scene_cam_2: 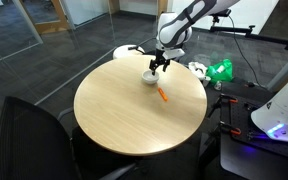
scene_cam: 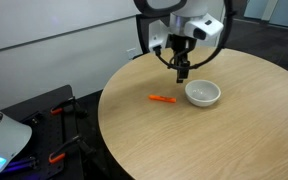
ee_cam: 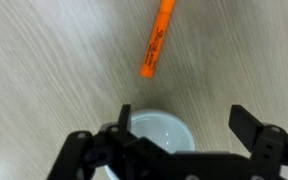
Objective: Move the bowl to the right, then put the orange marker in the white bowl
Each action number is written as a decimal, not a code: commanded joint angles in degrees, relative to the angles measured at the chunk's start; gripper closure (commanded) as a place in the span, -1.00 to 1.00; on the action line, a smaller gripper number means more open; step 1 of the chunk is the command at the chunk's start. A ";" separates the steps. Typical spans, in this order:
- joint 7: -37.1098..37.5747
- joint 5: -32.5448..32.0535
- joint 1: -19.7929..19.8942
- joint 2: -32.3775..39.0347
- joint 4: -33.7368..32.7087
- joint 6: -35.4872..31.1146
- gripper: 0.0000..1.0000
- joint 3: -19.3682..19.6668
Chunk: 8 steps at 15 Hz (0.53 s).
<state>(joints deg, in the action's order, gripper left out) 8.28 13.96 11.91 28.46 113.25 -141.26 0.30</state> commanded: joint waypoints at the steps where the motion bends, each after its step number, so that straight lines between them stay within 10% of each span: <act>1: 10.91 -0.12 -6.13 -5.97 7.90 1.46 -1.00 3.09; 8: 26.52 -0.55 -12.58 -4.96 11.08 2.39 -1.00 5.36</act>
<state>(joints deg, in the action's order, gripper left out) 29.45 13.92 1.93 24.49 122.66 -140.18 3.76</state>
